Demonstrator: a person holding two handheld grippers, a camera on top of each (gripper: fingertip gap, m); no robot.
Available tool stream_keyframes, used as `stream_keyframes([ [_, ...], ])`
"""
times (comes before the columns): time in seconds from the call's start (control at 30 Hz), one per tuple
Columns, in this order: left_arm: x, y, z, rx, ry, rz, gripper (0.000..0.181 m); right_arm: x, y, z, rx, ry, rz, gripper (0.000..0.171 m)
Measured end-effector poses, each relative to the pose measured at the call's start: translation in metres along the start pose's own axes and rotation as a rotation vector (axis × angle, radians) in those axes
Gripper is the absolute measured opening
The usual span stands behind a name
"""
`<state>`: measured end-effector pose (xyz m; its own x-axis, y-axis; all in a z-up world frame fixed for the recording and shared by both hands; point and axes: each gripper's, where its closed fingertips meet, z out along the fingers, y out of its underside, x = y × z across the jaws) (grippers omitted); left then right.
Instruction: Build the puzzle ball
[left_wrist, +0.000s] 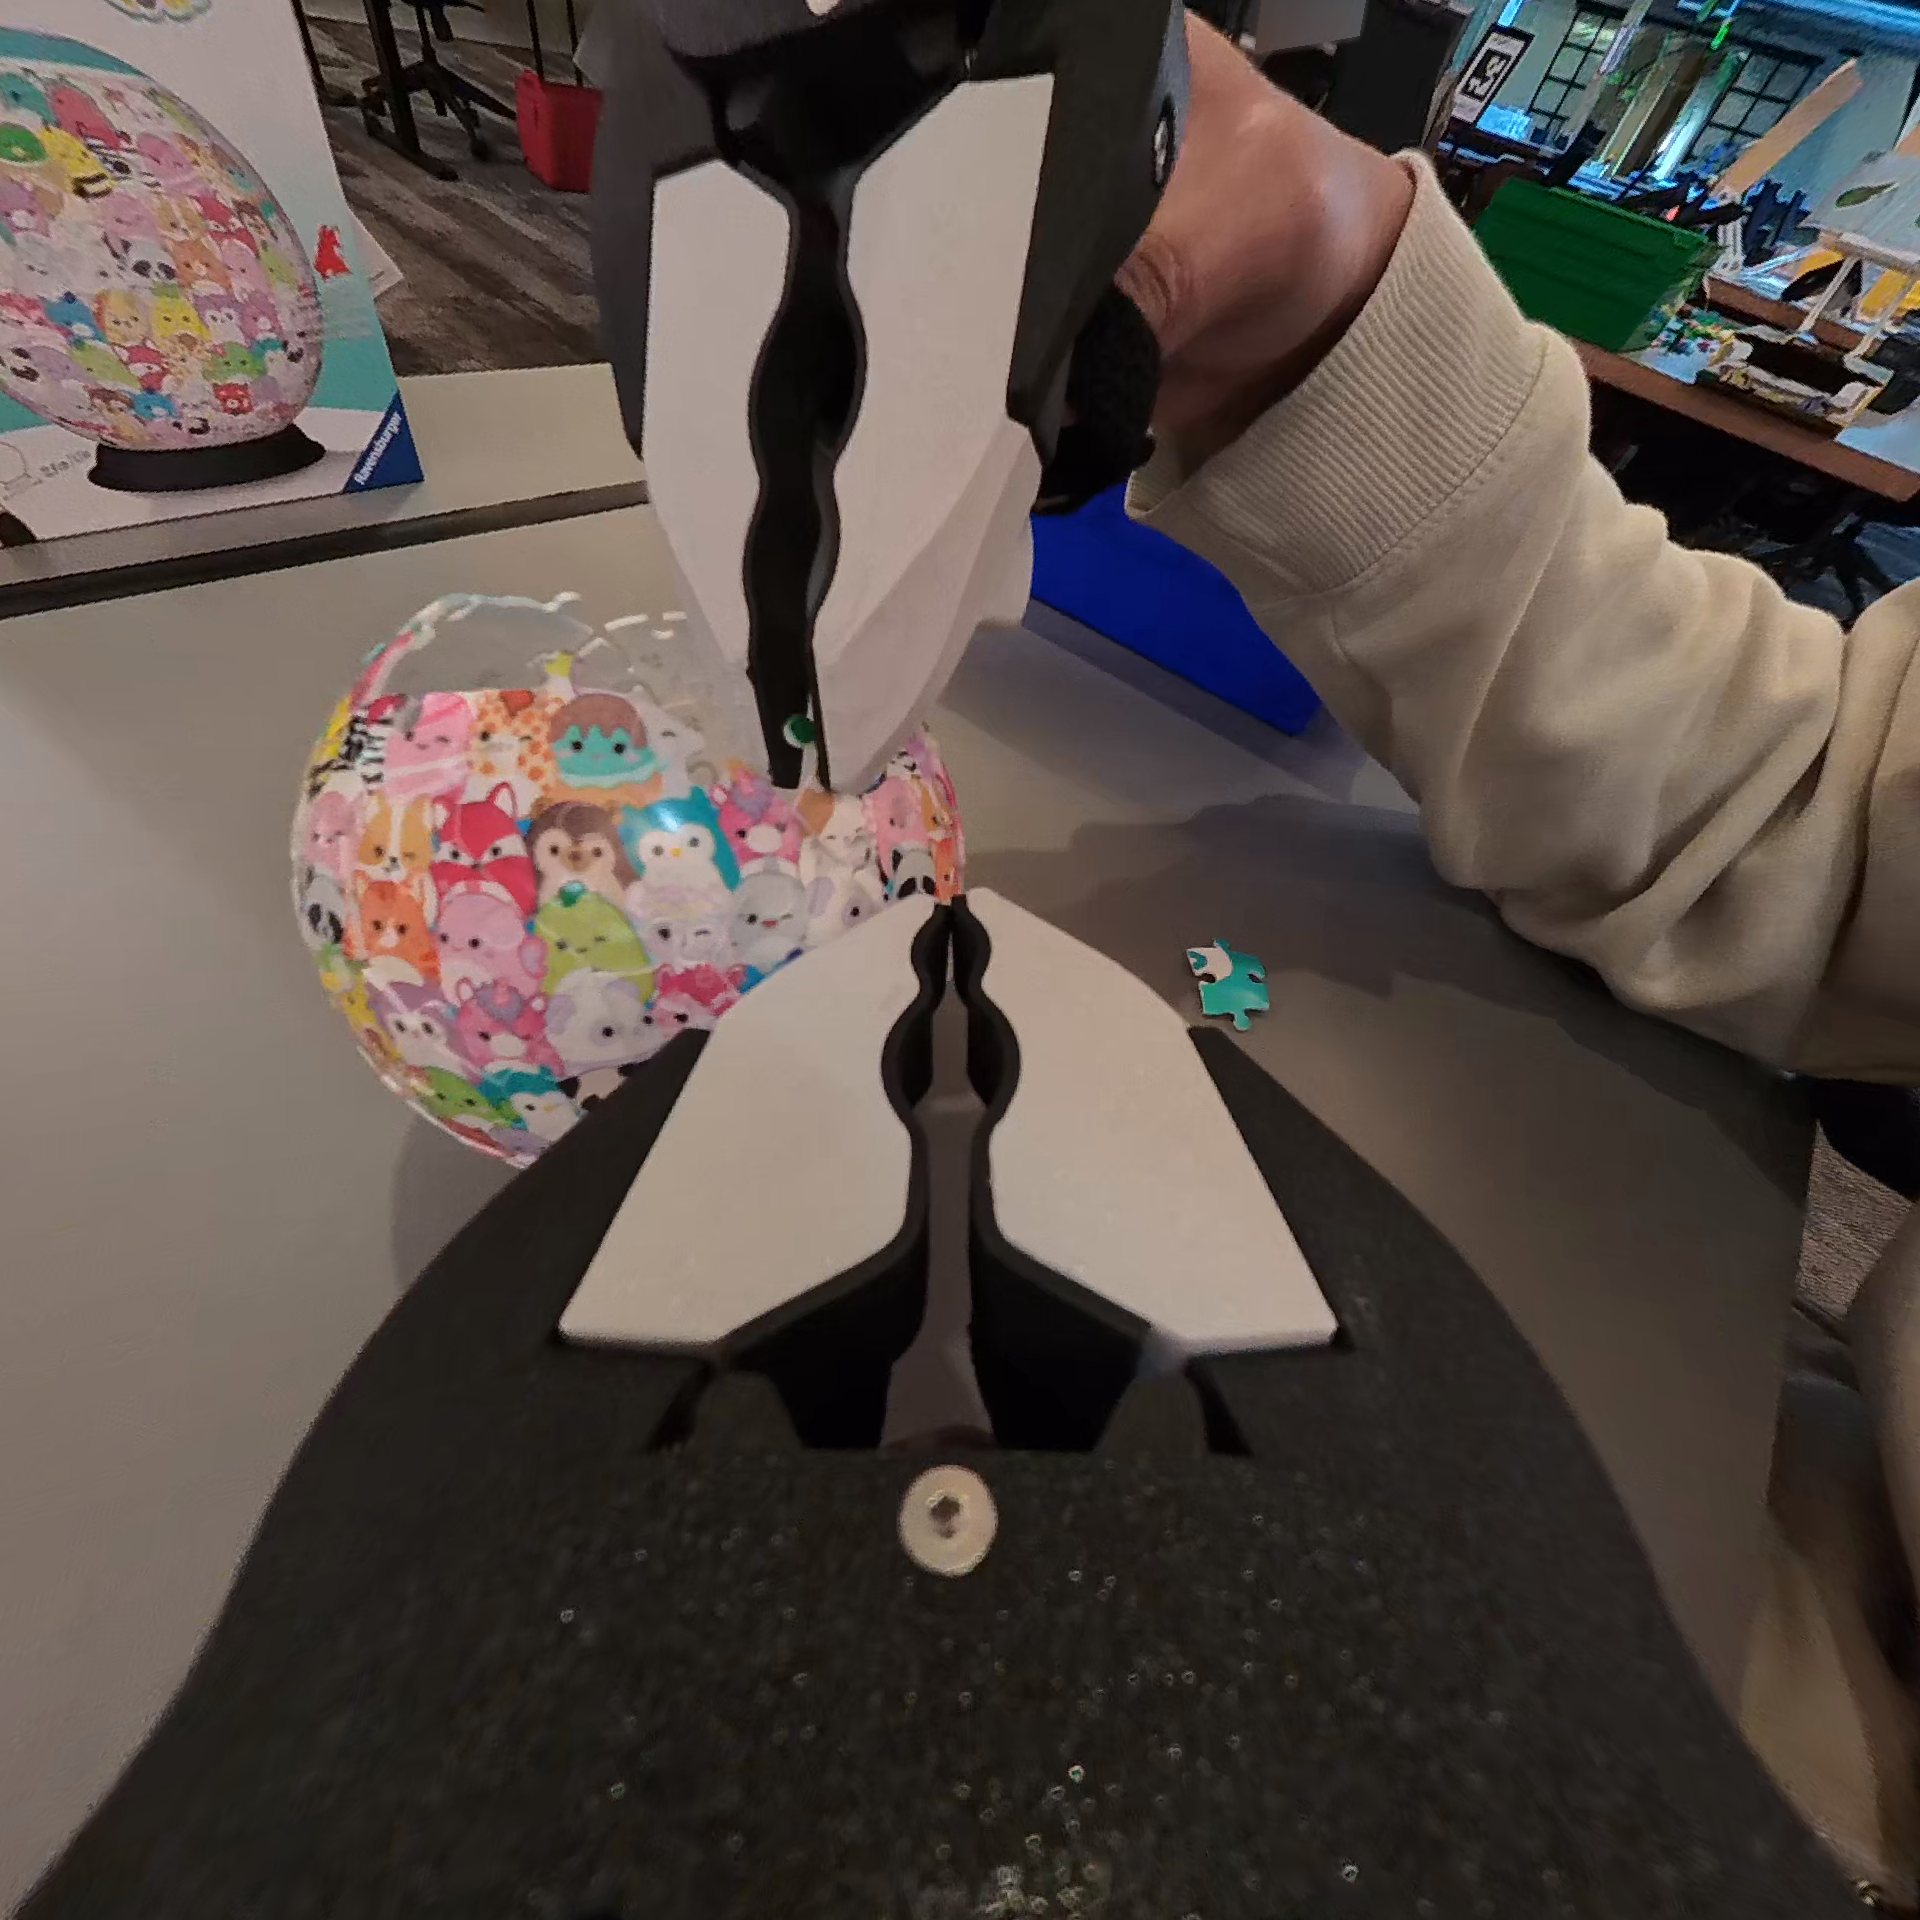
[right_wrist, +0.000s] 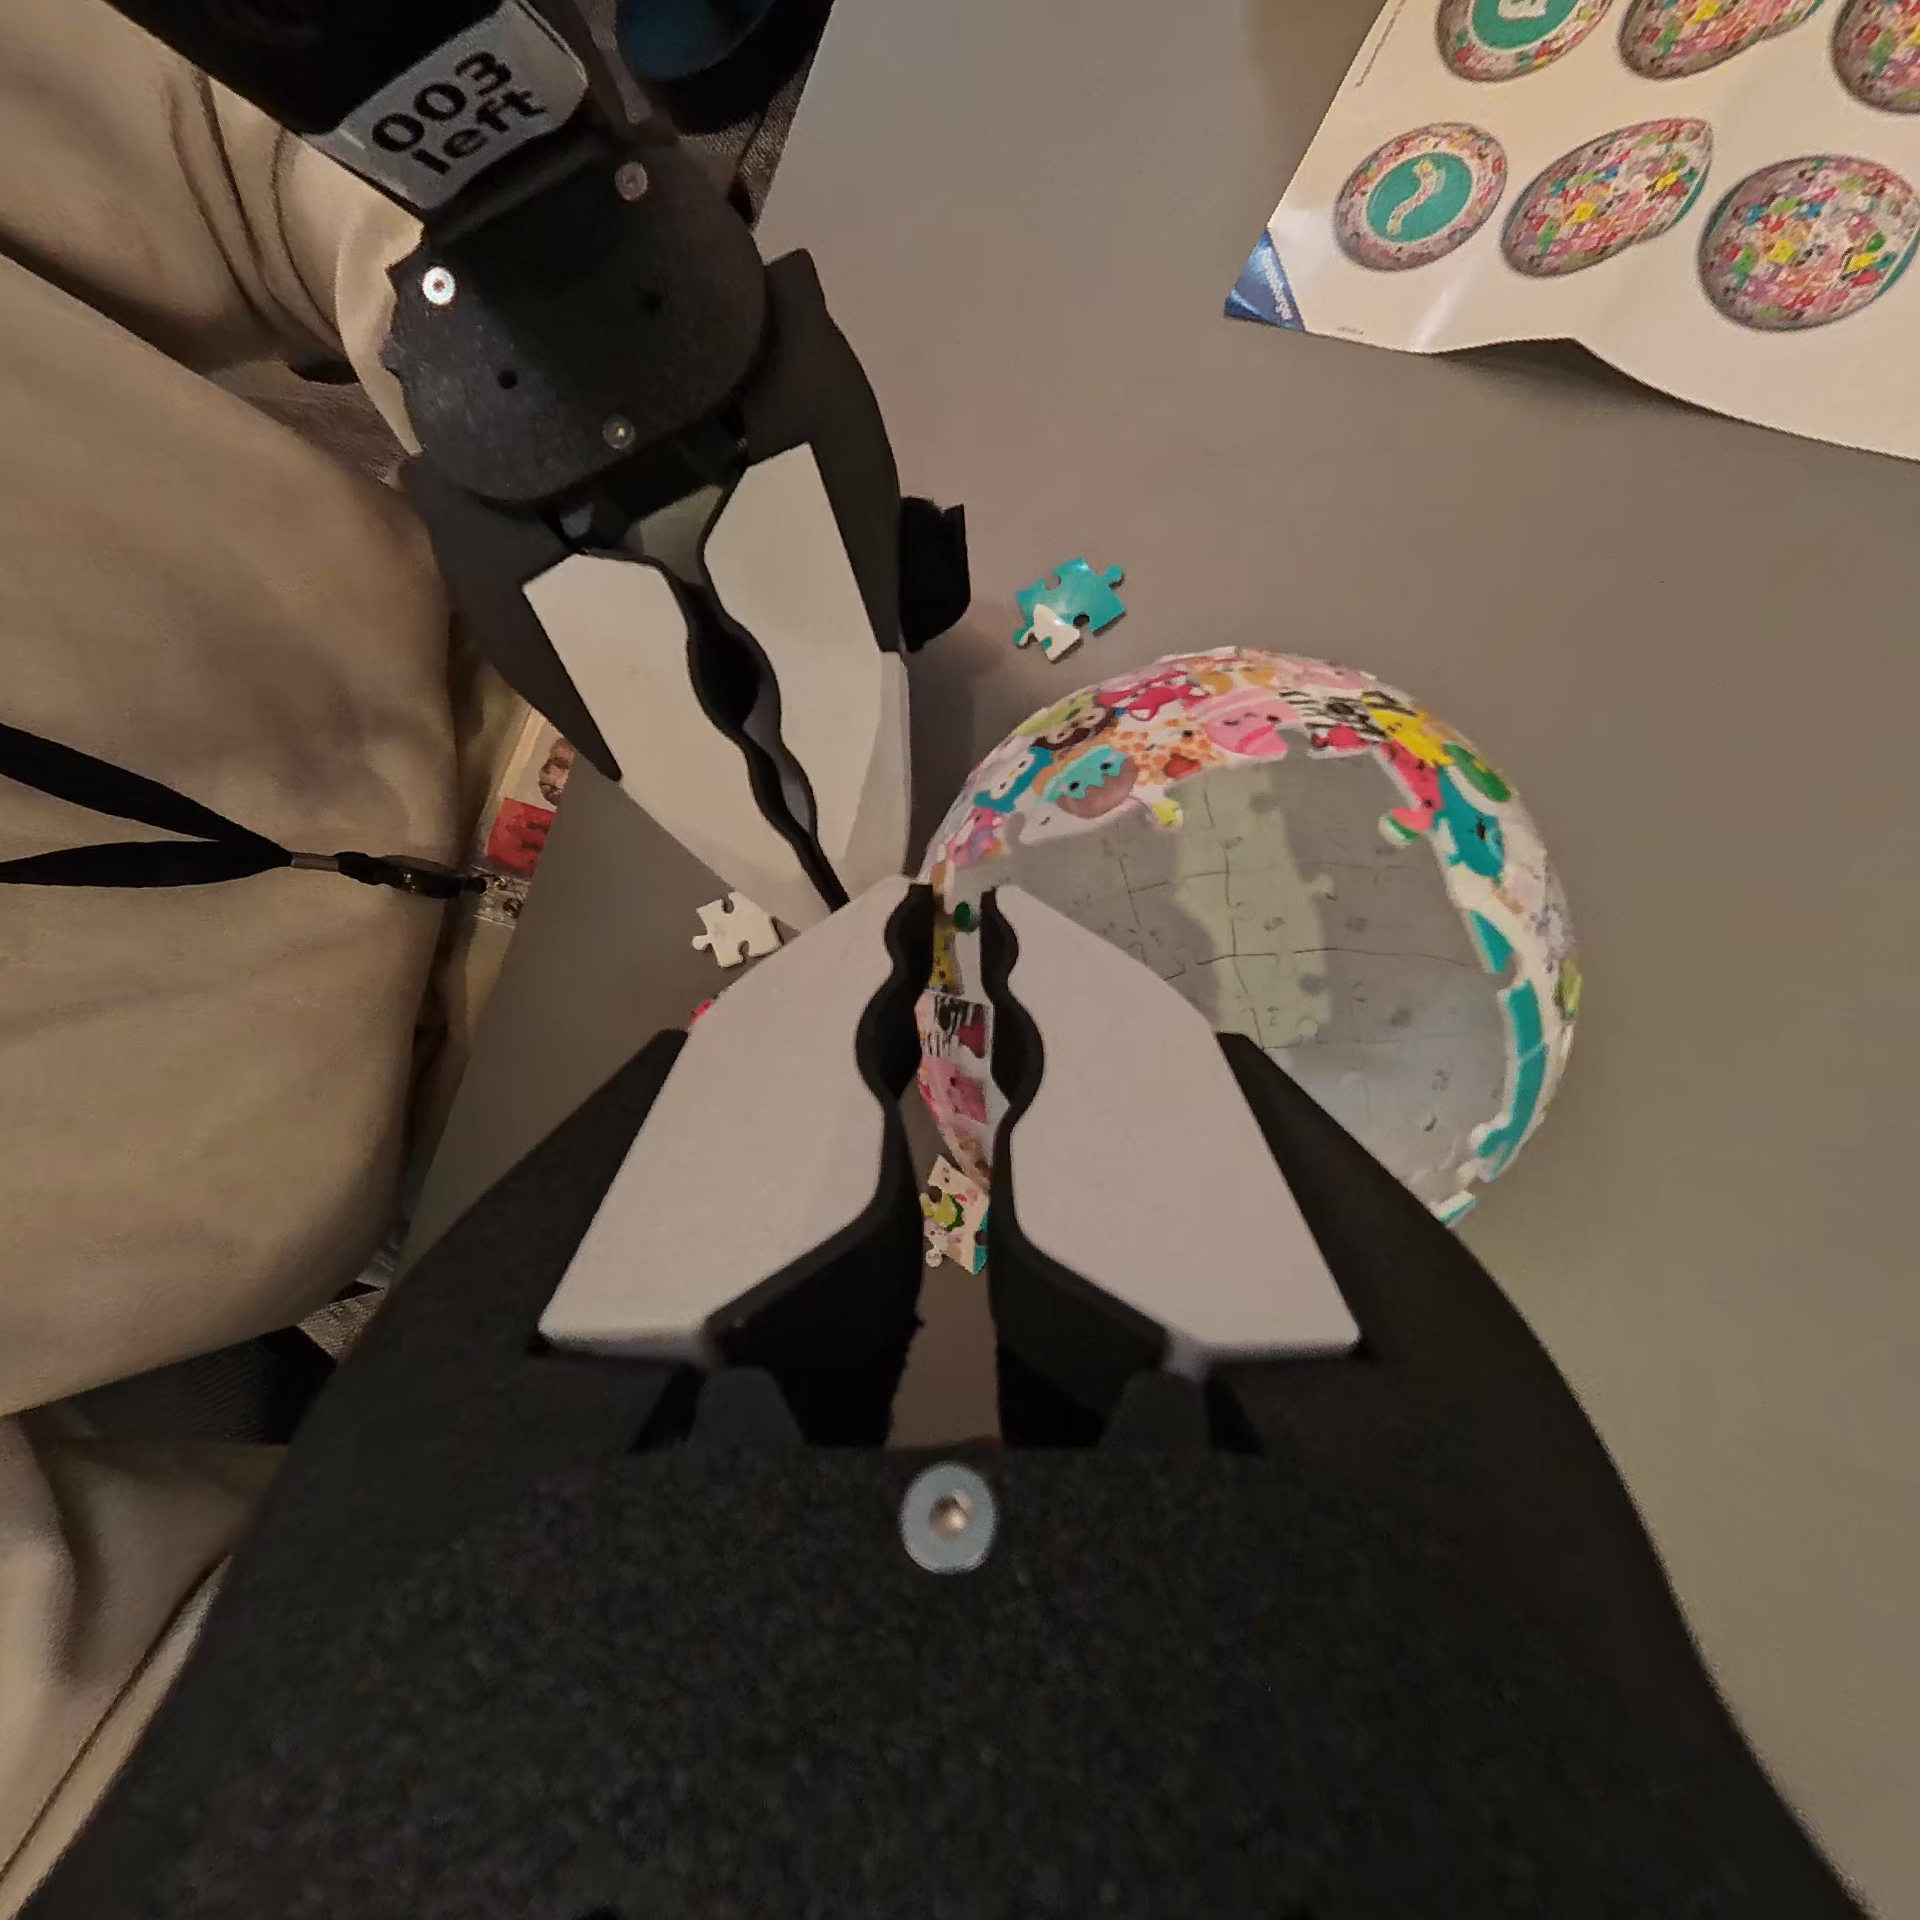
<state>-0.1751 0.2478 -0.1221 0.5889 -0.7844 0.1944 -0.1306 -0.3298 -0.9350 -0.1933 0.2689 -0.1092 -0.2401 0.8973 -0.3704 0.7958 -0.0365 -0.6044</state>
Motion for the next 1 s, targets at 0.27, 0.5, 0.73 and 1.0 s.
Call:
stream_keyframes([
  [0.27,-0.0015,-0.0026,0.0003,0.008,-0.01,0.013,0.0,0.0016,0.001,-0.0007,0.002,0.008,0.004,0.009],
  [0.5,-0.003,-0.0037,-0.0001,0.012,-0.018,0.007,0.0,0.0029,0.0015,-0.0009,0.003,0.01,0.007,0.009],
  [0.73,-0.0031,-0.0055,0.0011,0.017,-0.028,0.029,0.0,0.0031,0.0012,-0.0004,0.003,0.013,0.0,0.009],
  [1.0,-0.0046,-0.007,-0.0003,0.026,-0.029,0.016,0.0,0.0026,0.0096,-0.0086,-0.015,0.027,-0.01,0.021],
])
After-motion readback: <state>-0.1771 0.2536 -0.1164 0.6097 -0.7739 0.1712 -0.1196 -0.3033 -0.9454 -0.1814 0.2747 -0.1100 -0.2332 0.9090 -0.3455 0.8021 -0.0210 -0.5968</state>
